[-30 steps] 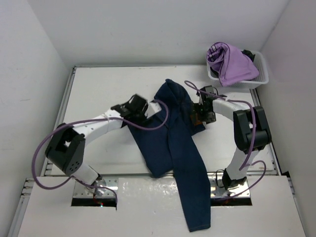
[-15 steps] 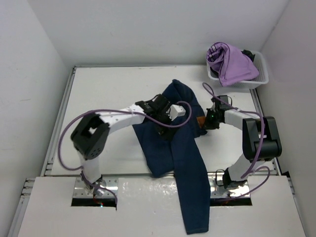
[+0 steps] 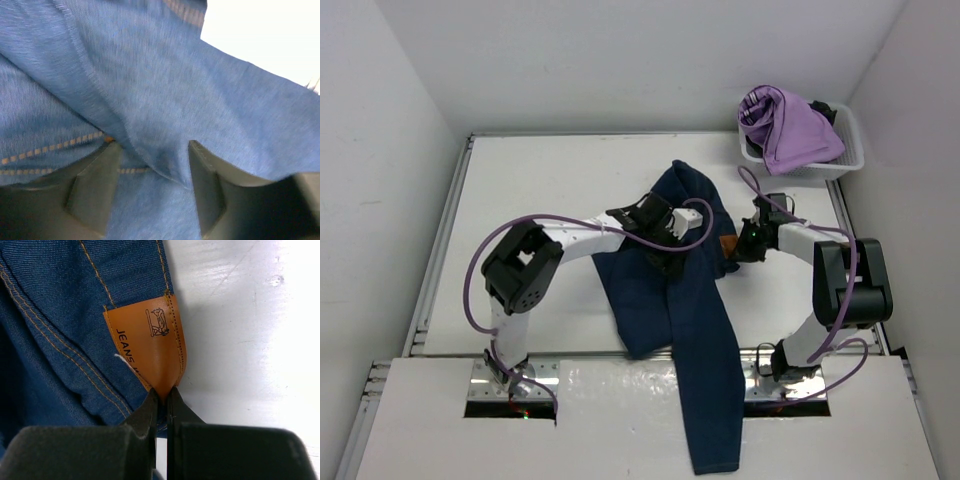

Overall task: Fold and stack the trousers
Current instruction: Flatten the trousers out

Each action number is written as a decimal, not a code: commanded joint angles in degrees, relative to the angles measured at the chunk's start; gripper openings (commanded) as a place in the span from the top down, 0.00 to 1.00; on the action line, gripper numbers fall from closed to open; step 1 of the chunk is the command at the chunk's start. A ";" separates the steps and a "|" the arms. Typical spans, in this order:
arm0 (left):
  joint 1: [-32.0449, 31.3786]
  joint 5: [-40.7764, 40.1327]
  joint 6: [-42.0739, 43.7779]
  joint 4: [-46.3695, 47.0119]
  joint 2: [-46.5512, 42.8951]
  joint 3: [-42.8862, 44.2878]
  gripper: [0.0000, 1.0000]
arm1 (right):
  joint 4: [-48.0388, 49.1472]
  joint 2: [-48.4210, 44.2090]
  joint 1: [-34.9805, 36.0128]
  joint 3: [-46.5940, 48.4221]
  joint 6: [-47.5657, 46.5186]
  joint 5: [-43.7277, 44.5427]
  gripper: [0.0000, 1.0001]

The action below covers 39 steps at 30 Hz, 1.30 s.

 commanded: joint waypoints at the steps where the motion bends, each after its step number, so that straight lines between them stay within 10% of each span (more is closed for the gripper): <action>1: -0.18 2.34 -4.35 6.52 0.64 2.47 0.50 | 0.53 -0.28 -0.35 2.14 0.13 -0.62 1.00; 5: 0.08 0.43 -4.98 7.05 2.05 1.16 1.00 | 1.32 -0.72 -1.49 1.35 0.22 -0.80 1.00; 18: 22.31 -24.01 29.09 -14.46 -4.89 19.51 1.00 | -5.44 -22.85 -17.40 -15.26 2.06 3.94 1.00; 24: 30.31 -32.09 31.15 -19.05 0.81 31.46 1.00 | -13.16 -36.13 -18.63 -19.57 2.07 7.55 1.00; 32: 39.98 -33.34 25.34 -24.49 12.42 55.28 0.31 | -21.17 -41.78 -18.72 -21.42 -2.40 3.87 1.00; 39: 46.40 -20.97 23.49 -35.82 4.35 50.58 0.25 | -32.34 -38.78 -18.46 -4.59 -10.94 6.57 0.41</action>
